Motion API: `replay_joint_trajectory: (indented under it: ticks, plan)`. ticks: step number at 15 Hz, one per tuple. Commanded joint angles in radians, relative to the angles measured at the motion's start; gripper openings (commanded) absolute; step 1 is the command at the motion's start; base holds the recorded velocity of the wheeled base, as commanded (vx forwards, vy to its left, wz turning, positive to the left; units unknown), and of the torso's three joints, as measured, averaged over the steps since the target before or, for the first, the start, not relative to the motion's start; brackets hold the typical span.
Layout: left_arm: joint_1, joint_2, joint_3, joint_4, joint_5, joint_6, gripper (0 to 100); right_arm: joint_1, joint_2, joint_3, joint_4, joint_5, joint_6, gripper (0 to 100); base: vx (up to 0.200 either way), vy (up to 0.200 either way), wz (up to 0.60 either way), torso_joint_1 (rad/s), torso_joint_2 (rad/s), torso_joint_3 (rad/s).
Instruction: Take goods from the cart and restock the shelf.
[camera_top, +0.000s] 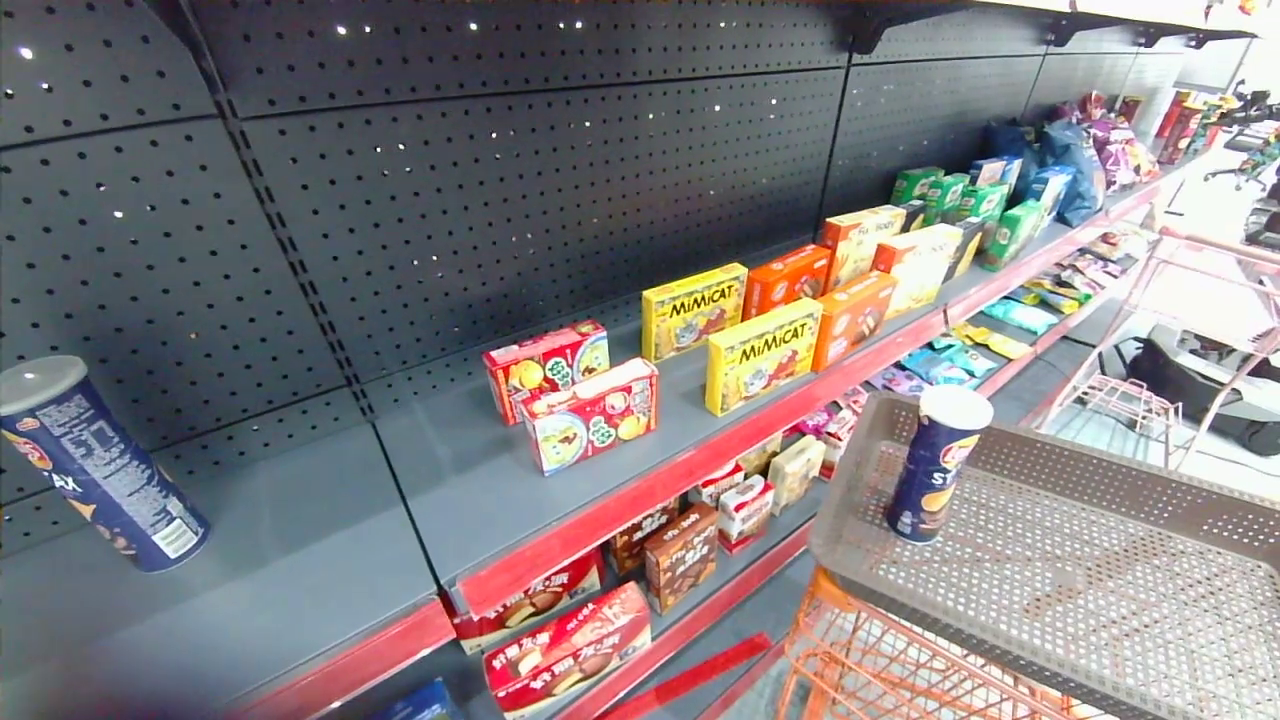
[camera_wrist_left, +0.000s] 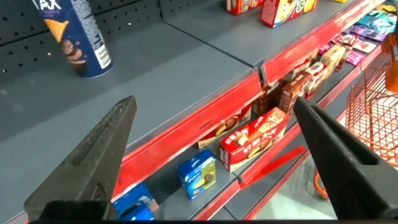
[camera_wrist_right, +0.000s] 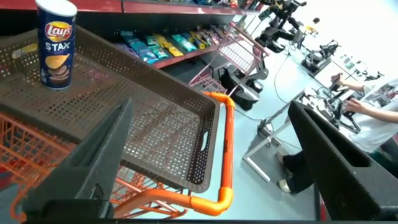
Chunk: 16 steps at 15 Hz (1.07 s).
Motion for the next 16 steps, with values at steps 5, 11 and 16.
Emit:
replay_joint_trajectory:
  ticks: [5, 11, 16]
  plan:
    - [0.0, 0.001, 0.0, -0.002, 0.0, 0.0, 100, 0.0, 0.002, 0.002, 0.0, 0.0, 0.001, 100, 0.08, 0.0, 0.0, -0.005, 0.0, 0.0]
    - [0.0, 0.001, 0.0, -0.002, 0.0, 0.0, 100, 0.0, 0.002, 0.005, 0.0, 0.001, -0.001, 100, 0.0, 0.0, 0.0, 0.0, 0.0, 0.0]
    - [-0.001, 0.001, 0.0, 0.0, 0.002, 0.0, 100, 0.0, 0.002, 0.005, 0.0, 0.003, -0.001, 100, 0.12, 0.12, 0.0, -0.001, 0.0, 0.0]
